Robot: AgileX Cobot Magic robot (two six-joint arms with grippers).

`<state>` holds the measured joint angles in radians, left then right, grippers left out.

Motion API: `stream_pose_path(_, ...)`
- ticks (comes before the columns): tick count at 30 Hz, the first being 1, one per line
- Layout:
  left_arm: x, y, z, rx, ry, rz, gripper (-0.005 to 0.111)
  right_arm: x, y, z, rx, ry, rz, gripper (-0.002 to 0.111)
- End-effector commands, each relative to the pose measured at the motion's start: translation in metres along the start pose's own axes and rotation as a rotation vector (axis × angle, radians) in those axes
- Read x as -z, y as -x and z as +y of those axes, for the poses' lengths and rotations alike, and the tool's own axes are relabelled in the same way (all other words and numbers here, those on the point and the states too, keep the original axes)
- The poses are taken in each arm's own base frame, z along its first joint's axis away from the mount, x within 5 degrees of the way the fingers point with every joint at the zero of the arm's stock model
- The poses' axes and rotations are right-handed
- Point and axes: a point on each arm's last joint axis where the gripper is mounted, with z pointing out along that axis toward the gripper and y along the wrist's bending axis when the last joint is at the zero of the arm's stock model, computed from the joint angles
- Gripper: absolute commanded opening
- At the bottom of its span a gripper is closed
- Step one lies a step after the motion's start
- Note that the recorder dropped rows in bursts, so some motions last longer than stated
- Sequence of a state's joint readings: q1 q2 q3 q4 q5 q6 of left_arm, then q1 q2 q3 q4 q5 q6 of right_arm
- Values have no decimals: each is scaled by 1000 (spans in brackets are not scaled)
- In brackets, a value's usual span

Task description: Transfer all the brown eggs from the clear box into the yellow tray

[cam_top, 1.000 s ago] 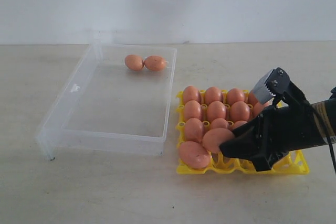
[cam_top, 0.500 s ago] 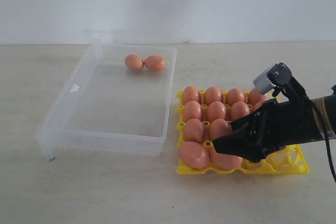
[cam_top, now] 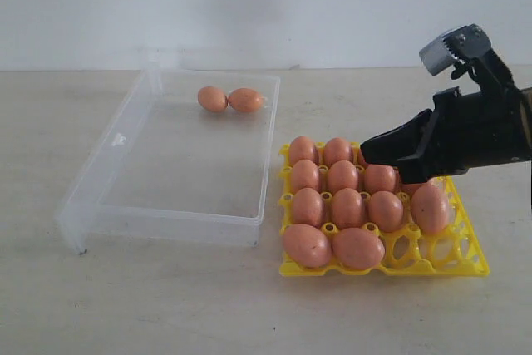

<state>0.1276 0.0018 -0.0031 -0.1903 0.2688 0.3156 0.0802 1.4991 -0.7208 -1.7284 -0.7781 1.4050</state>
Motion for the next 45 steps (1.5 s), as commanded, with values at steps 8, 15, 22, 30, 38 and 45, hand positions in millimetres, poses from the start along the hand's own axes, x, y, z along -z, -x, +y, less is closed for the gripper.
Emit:
stream_pose_path(8,0,0,0,16,0,-7,-4,3,40,19,289,-237,-38,-1)
stream_pose_path(15,0,0,0,16,0,-7,-4,-21,81,49,388,-569,-97,-1)
stream_pose_path(22,0,0,0,16,1,-9,-4,-80,104,49,919,-656,92,-1)
stream_pose_path(30,0,0,0,16,0,-7,-4,-116,107,48,464,-514,151,-1)
stream_pose_path(38,0,0,0,16,0,-7,-4,-49,103,48,447,-691,481,-1)
stream_pose_path(45,0,0,0,16,0,-7,-4,-3,88,97,356,-164,744,-1)
